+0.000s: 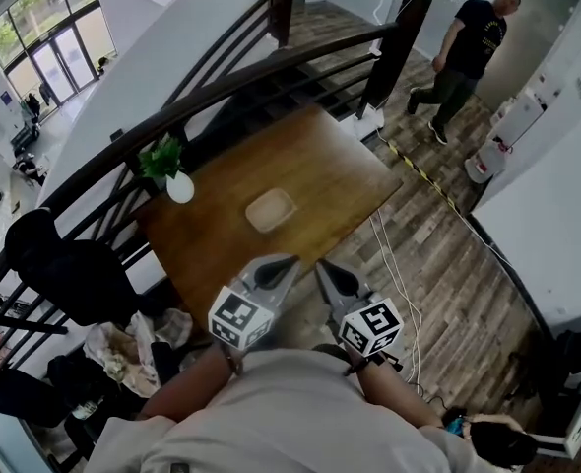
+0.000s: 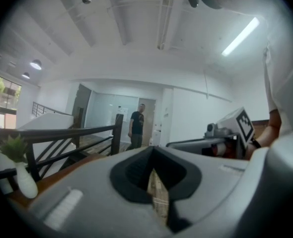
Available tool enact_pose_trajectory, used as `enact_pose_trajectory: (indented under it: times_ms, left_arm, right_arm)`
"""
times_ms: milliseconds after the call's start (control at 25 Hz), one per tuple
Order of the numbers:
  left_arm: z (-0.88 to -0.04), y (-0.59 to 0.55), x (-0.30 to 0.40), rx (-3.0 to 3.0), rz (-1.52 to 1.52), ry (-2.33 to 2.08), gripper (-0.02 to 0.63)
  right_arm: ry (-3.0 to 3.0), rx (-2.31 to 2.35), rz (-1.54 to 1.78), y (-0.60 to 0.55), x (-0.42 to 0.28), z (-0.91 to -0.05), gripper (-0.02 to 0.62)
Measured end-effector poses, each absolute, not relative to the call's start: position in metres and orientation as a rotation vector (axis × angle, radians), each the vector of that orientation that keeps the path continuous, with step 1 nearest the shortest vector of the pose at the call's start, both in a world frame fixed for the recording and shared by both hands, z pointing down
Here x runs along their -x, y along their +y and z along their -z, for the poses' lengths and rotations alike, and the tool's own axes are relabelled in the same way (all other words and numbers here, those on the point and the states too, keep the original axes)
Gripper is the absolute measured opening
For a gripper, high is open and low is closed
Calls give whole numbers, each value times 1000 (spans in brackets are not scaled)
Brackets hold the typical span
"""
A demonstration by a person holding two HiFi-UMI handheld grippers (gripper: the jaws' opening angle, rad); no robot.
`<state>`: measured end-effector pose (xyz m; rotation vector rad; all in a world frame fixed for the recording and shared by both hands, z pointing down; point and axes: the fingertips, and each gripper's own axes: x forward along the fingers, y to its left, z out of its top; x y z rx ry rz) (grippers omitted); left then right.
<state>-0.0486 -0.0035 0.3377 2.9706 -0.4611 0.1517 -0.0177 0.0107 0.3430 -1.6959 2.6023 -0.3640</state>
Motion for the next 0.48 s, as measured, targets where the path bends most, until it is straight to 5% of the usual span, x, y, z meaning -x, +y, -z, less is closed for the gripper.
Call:
enact_pose_trajectory:
  times_ms: [480]
  left_arm:
    - [-335, -80, 56, -2934, -144, -620, 3]
  right_arm:
    - [2705, 1552, 341, -72, 22, -334, 7]
